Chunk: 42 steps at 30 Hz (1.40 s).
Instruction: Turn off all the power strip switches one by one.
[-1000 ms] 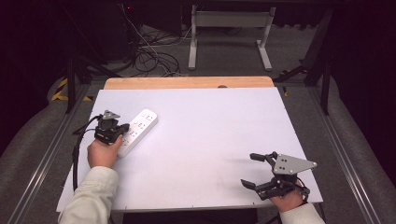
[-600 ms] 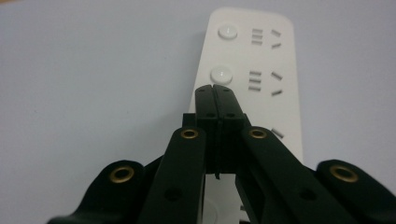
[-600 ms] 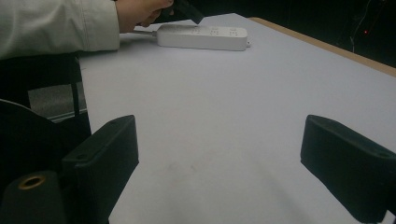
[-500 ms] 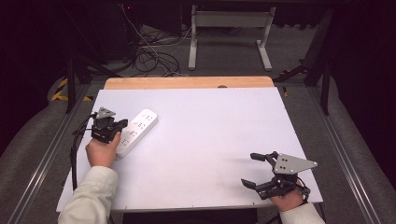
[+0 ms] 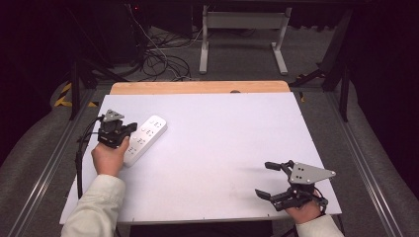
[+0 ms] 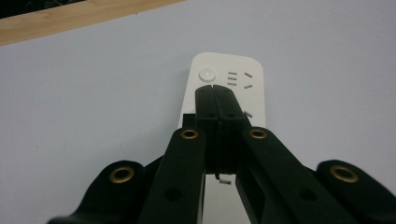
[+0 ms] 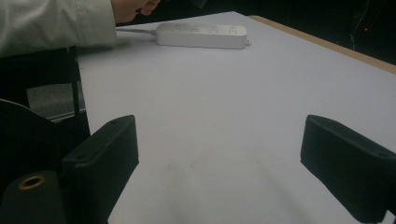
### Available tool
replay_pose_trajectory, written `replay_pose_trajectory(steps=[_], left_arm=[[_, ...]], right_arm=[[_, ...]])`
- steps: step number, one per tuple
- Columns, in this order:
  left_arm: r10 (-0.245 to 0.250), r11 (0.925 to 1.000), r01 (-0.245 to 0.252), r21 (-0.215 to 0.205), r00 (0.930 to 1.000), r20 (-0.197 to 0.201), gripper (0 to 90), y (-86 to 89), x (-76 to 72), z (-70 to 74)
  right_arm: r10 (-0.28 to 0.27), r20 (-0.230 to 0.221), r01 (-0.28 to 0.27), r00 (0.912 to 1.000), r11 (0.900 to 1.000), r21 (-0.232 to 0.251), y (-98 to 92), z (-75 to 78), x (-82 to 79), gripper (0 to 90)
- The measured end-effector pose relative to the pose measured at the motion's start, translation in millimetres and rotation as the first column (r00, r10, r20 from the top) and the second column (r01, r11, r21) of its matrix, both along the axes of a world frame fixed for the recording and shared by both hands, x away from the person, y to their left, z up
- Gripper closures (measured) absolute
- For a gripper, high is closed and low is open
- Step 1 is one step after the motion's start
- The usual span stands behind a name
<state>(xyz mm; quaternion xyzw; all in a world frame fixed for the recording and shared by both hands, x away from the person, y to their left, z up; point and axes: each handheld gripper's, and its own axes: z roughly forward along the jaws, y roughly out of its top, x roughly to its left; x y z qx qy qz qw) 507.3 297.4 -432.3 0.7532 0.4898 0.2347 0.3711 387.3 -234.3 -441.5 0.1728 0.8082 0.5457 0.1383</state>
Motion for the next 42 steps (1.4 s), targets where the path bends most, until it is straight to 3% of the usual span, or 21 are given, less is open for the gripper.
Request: replay_pose_trajectory(steps=[8, 17, 23, 29, 42], left_arm=[[0.003, 0.9994, -0.001, 0.033, 0.9979, -0.064, 90.0, -15.5, 22.2, -6.9], [0.045, 0.9990, -0.044, 0.010, 0.9919, -0.119, 90.0, -13.3, 36.4, -16.9], [0.057, 0.9978, -0.053, 0.041, 0.9905, -0.125, 90.0, -13.8, 38.6, -20.5], [0.053, 0.9981, -0.049, 0.036, 0.9905, -0.127, 90.0, -16.1, 39.3, -21.7], [0.052, 0.9958, -0.043, 0.081, 0.9916, -0.118, 90.0, -19.0, 38.7, -23.8]], right_arm=[[0.002, 0.000, -0.002, 1.0000, 1.000, 0.000, 0.0, 0.1, -0.4, 12.0], [0.004, -0.001, -0.004, 1.0000, 1.000, 0.004, -1.0, -0.3, 0.0, 12.0], [0.005, -0.003, -0.005, 1.0000, 1.000, 0.001, -0.6, -0.3, 0.1, 12.0], [0.006, -0.003, -0.006, 1.0000, 1.000, 0.001, -0.7, -0.4, 0.1, 11.9], [0.008, -0.002, -0.008, 1.0000, 1.000, 0.001, -0.6, -0.4, -0.2, 12.0]])
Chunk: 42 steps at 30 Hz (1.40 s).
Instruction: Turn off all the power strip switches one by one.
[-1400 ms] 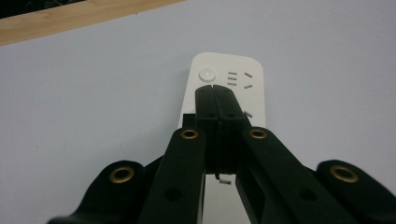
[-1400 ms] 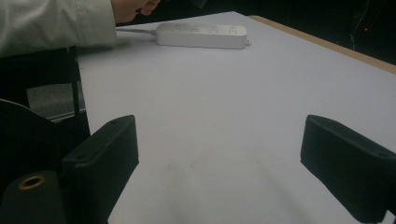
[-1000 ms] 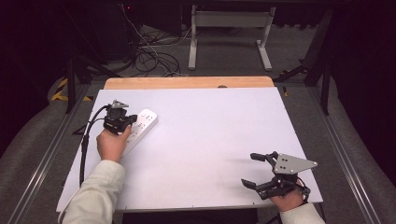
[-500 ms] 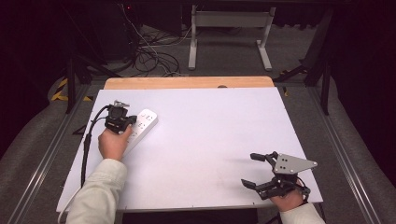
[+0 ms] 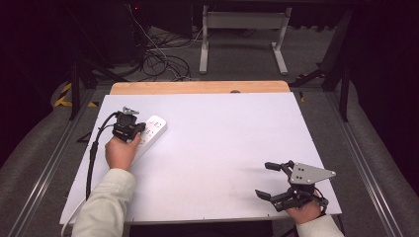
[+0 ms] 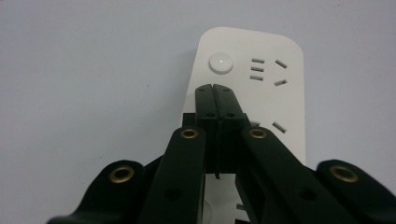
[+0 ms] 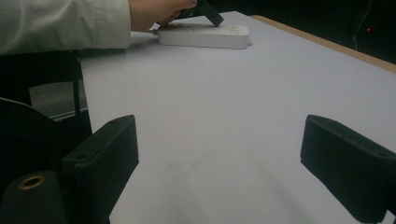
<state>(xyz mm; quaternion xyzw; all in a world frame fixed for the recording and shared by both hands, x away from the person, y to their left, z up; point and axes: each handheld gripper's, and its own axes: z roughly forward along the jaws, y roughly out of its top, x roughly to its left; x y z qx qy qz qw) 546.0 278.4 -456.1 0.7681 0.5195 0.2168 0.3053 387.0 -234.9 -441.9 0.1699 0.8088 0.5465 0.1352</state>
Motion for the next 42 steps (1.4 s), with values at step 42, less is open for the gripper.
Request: replay_pose_trajectory(steps=[42], left_arm=[[-0.016, 0.9936, 0.026, -0.110, 0.9955, 0.093, 90.0, 3.3, -14.0, 20.9]], right_arm=[[0.003, -0.005, -0.003, 1.0000, 1.000, 0.003, 0.9, -0.3, 0.0, 12.0]])
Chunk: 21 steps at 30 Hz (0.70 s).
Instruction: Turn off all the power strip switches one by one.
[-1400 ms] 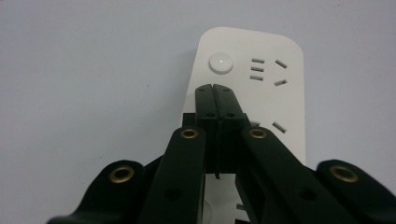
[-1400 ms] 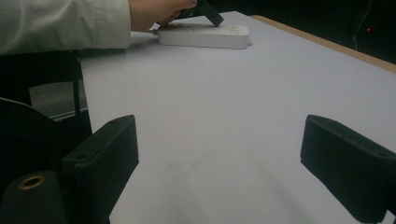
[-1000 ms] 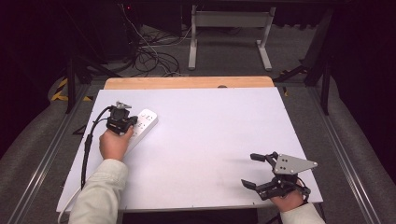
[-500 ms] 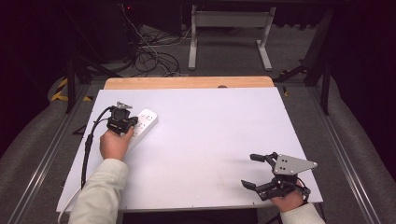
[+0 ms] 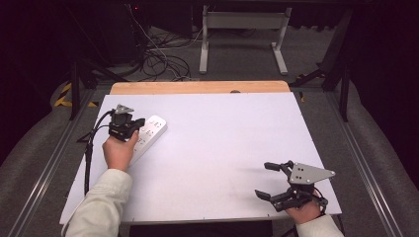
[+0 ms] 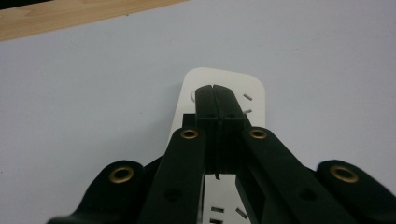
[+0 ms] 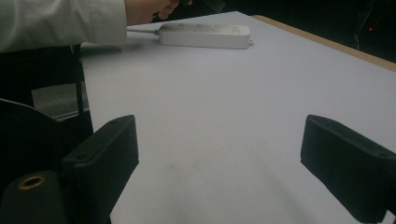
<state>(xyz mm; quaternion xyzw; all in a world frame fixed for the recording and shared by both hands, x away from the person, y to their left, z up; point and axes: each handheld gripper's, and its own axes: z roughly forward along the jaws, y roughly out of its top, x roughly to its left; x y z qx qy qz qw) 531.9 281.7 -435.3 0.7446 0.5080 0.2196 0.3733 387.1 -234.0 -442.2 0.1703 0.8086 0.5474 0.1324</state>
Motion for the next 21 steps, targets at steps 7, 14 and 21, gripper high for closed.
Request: replay_pose_trajectory(steps=[7, 14, 21], left_arm=[[0.006, 0.9999, -0.006, -0.015, 0.9999, 0.009, 90.0, 1.0, 3.6, 4.6], [0.002, 0.9999, -0.002, 0.017, 1.0000, 0.007, 90.0, -8.7, 13.2, 9.2], [0.014, 0.9992, -0.013, 0.038, 0.9996, -0.022, 90.0, -21.5, 26.4, 5.5]], right_arm=[[0.000, -0.001, 0.000, 1.0000, 1.000, -0.001, -0.4, -0.4, 0.5, 12.0], [0.001, -0.003, -0.001, 1.0000, 1.000, 0.000, -0.3, -0.6, 0.7, 12.0], [0.001, -0.005, -0.001, 1.0000, 1.000, 0.002, -1.2, -0.9, 1.1, 12.0]])
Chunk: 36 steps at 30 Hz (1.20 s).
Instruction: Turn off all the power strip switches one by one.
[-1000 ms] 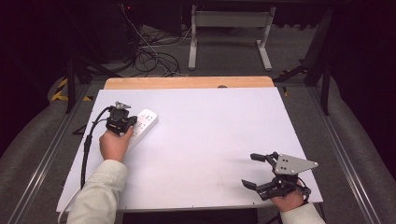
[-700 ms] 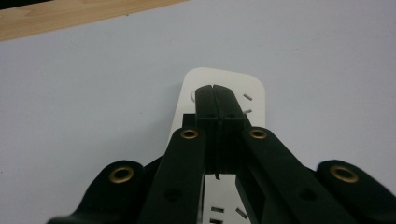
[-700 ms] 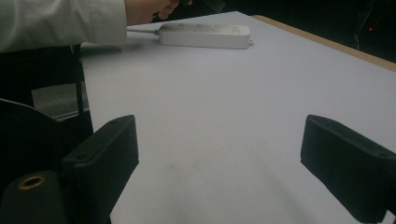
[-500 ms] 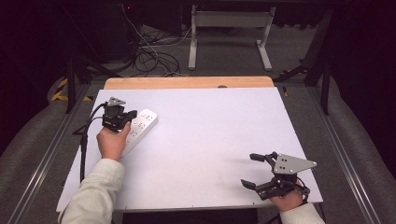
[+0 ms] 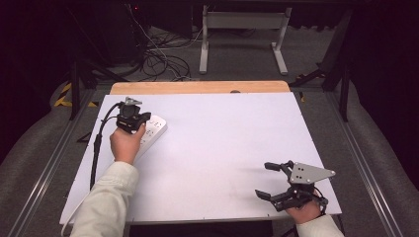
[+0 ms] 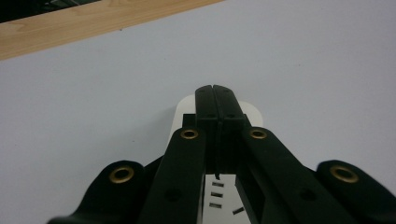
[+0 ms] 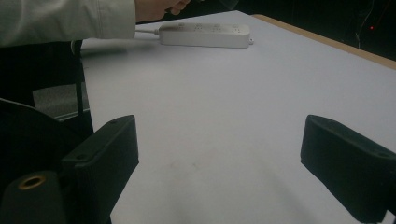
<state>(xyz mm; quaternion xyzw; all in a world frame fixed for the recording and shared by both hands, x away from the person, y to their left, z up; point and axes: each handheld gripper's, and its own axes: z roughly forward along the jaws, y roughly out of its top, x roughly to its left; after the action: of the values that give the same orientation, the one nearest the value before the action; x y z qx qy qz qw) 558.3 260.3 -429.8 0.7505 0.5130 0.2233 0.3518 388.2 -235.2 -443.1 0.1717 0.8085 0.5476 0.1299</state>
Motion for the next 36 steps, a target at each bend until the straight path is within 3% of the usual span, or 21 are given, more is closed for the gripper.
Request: replay_pose_trajectory(steps=[13, 18, 24, 36], left_arm=[[0.059, 0.9981, -0.058, 0.019, 0.9963, -0.063, 90.0, -5.2, 15.5, -19.7], [0.072, 0.9971, -0.070, 0.028, 0.9955, -0.061, 90.0, -4.0, 18.7, -23.4], [0.077, 0.9970, -0.077, 0.009, 0.9951, -0.062, 90.0, -3.2, 20.6, -25.0], [0.070, 0.9962, -0.068, 0.054, 0.9963, -0.049, 90.0, -8.1, 18.9, -28.0]], right_arm=[[0.006, -0.006, -0.006, 1.0000, 1.000, -0.001, 1.0, -0.8, 1.5, 11.9], [0.006, -0.010, -0.006, 0.9999, 1.000, -0.001, 0.9, -1.3, 2.1, 11.9], [0.005, -0.011, -0.005, 0.9999, 1.000, 0.002, 0.2, -2.0, 3.1, 11.9], [0.007, -0.013, -0.007, 0.9999, 1.000, 0.001, 0.1, -2.0, 2.5, 12.0]])
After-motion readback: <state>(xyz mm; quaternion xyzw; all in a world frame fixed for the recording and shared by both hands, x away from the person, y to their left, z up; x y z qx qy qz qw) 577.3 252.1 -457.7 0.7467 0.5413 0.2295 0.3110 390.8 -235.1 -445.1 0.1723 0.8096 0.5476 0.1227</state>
